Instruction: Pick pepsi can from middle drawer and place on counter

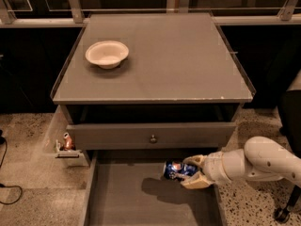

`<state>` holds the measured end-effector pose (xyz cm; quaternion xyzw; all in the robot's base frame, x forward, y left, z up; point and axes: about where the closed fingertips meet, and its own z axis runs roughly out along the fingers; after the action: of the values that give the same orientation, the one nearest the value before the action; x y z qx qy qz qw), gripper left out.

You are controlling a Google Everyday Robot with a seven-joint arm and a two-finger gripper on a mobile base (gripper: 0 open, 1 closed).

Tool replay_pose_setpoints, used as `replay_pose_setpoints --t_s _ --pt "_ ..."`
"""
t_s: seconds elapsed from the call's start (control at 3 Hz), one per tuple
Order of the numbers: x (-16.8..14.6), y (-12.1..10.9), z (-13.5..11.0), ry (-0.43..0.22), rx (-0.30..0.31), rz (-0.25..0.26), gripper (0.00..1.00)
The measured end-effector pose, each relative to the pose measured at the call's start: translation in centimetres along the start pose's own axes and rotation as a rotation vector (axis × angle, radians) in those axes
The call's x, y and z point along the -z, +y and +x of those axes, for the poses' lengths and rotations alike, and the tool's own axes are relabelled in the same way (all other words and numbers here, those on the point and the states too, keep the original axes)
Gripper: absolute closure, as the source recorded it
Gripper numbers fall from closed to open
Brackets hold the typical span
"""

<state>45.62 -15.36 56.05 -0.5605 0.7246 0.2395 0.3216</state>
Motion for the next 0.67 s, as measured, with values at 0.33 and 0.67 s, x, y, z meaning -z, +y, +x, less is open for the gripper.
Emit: replay_pose_setpoints --t_s 0.33,0.67 --pt "3.1 1.1 -3.3 -0.013 0.081 0.023 1.00" --pt "9.4 0.4 -8.7 -0.014 0.179 0.098 1.00"
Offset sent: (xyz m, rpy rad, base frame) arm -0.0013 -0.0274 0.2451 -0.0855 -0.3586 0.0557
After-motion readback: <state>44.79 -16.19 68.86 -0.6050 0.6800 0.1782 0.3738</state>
